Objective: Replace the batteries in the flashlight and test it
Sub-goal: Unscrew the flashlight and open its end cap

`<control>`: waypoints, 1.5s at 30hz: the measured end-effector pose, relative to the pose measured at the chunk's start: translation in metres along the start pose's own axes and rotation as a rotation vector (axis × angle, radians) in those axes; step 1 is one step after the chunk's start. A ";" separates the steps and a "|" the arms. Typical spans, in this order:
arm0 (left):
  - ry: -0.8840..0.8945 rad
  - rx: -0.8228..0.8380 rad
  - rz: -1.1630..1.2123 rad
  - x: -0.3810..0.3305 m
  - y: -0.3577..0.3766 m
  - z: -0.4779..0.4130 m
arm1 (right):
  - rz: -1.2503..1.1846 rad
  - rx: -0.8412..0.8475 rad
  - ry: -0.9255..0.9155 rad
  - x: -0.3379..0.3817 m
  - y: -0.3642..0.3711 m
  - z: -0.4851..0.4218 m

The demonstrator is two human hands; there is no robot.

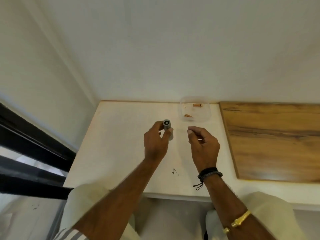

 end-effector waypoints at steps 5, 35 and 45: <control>0.088 0.157 -0.025 -0.006 -0.018 0.045 | -0.007 0.064 0.037 0.000 -0.011 0.041; 0.356 0.327 -0.367 -0.011 -0.033 0.098 | 0.357 0.340 -0.142 0.002 -0.013 0.074; 0.310 0.388 -0.379 -0.008 -0.036 0.099 | 0.441 0.358 -0.057 -0.006 -0.018 0.071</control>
Point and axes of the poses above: each hand's wrist, its own z-axis away from the middle knuckle, its own y-axis out of the palm, x = y × z, the point moved 3 cm from there along -z, towards the middle knuckle, and after that the axes turned 6 degrees about y, right-handed, at the moved point
